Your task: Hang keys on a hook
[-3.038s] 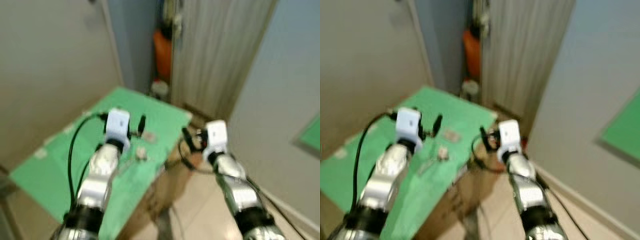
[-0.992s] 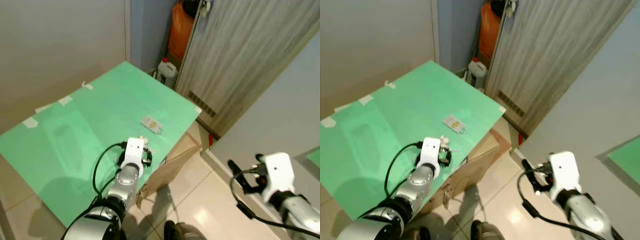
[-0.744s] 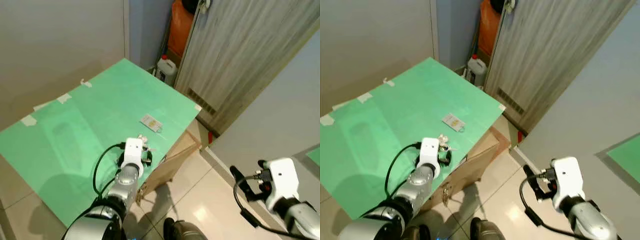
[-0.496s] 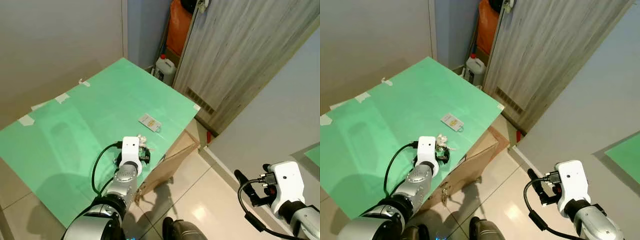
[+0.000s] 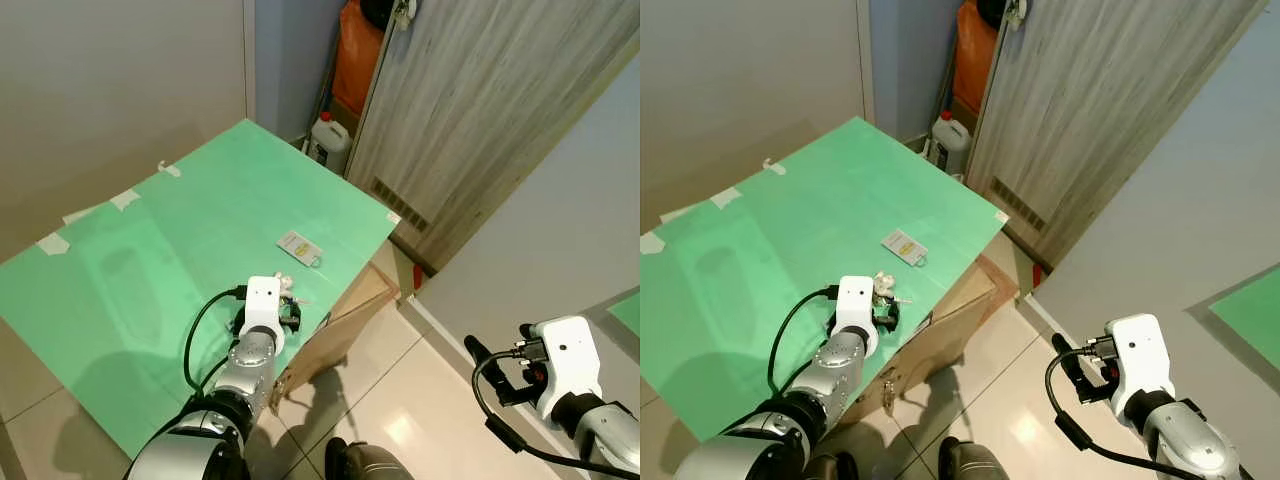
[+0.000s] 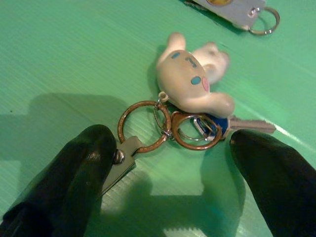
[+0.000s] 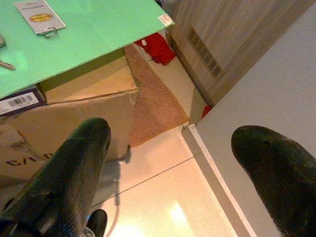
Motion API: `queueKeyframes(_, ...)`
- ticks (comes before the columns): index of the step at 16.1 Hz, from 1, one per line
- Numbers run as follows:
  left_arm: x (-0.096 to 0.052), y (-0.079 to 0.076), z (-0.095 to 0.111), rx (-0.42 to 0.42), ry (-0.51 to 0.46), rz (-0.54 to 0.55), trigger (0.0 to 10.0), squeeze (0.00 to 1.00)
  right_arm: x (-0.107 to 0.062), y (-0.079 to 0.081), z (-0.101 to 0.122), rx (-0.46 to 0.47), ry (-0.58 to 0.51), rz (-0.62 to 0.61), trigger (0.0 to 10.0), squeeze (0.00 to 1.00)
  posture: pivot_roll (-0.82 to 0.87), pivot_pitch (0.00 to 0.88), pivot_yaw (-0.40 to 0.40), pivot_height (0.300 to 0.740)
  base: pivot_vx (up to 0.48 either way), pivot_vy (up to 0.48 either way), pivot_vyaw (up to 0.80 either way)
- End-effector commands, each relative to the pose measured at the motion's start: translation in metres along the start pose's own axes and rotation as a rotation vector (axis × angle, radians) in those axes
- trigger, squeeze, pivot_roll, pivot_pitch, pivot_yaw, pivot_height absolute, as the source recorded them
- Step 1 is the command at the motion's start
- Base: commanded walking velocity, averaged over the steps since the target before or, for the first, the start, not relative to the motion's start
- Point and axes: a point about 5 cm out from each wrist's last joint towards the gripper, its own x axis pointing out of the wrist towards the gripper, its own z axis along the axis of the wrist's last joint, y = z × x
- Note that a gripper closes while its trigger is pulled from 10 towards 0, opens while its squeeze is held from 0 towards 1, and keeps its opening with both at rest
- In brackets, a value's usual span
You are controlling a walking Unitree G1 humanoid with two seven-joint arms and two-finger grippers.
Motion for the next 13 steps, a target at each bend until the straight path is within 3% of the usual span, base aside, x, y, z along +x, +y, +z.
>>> queueKeyframes(1,-0.012,-0.004,-0.048,-0.001,0.216,-0.036,0.0,0.00,-0.001,-0.003,-0.006,-0.001,0.033,-0.001,10.0,0.00,-0.30,0.127,-0.144,0.740,0.000,0.000,0.00)
queueKeyframes(4,-0.014,-0.003,-0.054,0.014,0.262,-0.049,0.0,0.00,0.000,-0.002,-0.006,0.001,0.034,0.006,10.0,0.00,-0.30,0.129,-0.143,0.740,0.000,0.000,0.00)
queueKeyframes(6,-0.016,-0.002,-0.062,-0.033,0.332,-0.075,0.0,0.00,0.001,-0.001,-0.006,0.003,0.035,0.011,10.0,0.00,-0.30,0.135,-0.144,0.740,0.000,0.000,0.00)
queueKeyframes(8,-0.016,-0.001,-0.063,-0.052,0.340,-0.067,0.0,0.00,0.000,-0.001,-0.007,0.004,0.037,0.012,10.0,0.00,-0.30,0.139,-0.150,0.740,0.000,0.000,0.00)
queueKeyframes(11,-0.015,0.000,-0.058,-0.053,0.298,-0.074,0.0,0.00,0.000,0.000,-0.007,0.001,0.040,0.018,10.0,0.00,-0.30,0.136,-0.156,0.740,0.000,0.000,0.00)
queueKeyframes(13,-0.010,0.001,-0.044,-0.052,0.200,-0.082,0.0,0.00,0.003,0.000,-0.005,0.003,0.035,0.021,10.0,0.00,-0.30,0.126,-0.157,0.740,0.000,0.000,0.00)
